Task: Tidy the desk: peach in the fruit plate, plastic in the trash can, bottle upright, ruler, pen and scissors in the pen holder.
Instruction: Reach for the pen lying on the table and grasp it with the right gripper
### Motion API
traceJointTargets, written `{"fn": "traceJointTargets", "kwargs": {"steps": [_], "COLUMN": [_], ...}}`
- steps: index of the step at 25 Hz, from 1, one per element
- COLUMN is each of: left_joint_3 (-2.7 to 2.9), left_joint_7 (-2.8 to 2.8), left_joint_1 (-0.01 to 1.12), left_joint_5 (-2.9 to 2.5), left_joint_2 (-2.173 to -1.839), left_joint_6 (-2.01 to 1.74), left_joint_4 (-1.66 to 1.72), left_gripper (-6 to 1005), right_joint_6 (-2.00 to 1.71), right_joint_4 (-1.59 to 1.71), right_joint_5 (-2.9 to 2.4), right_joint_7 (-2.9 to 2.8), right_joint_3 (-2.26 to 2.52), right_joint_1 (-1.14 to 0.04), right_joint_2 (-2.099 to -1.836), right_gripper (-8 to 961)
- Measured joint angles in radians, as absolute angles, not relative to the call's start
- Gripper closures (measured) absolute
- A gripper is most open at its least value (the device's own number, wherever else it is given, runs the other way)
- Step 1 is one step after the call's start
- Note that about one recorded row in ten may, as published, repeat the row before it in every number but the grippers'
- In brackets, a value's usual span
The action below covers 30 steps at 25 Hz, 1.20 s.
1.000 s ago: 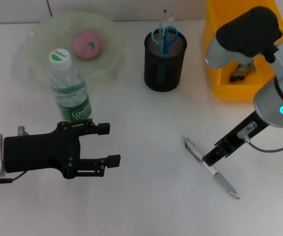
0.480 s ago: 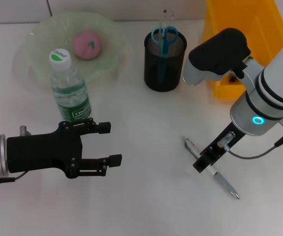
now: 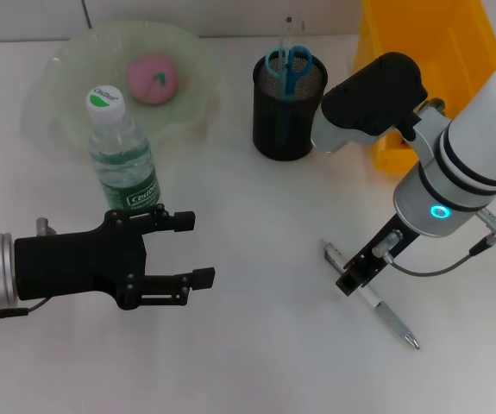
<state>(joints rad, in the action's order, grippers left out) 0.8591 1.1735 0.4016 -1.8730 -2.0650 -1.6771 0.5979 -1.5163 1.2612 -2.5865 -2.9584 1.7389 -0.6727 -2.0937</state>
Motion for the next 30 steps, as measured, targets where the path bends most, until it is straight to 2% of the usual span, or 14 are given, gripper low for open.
{"fn": "traceJointTargets", "kwargs": {"steps": [8,23,28,30], "left_joint_3": [0.859,0.860,0.861,0.861], "left_joint_7": [1.167,1.167,1.159,1.159], "left_joint_1": [0.402,0.403,0.405,0.405], "left_joint_5": [-1.873,-1.873,-1.873,-1.873], "left_joint_2": [-2.066,-2.066,-2.068,-2.068], "left_joint_6": [-1.666,-1.661,-1.658,-1.658], "left_joint_4": [0.597,0.596,0.586,0.586], "left_gripper": [155,155,155,155], "right_joint_6": [-1.486,-1.471,-1.467,-1.467], "right_joint_4": [1.234,1.221,1.217,1.217], "right_joint_5": [-2.594,-2.610,-2.610,-2.610], "right_joint_7": [-2.957,-2.956,-2.956,-2.956], "right_joint_3": [1.757,1.807,1.817,1.817], "right_joint_1": [-0.685,-0.707,-0.711,-0.711], "right_joint_2": [-2.092,-2.093,-2.094,-2.094], "right_gripper": [468,552,668,674]}}
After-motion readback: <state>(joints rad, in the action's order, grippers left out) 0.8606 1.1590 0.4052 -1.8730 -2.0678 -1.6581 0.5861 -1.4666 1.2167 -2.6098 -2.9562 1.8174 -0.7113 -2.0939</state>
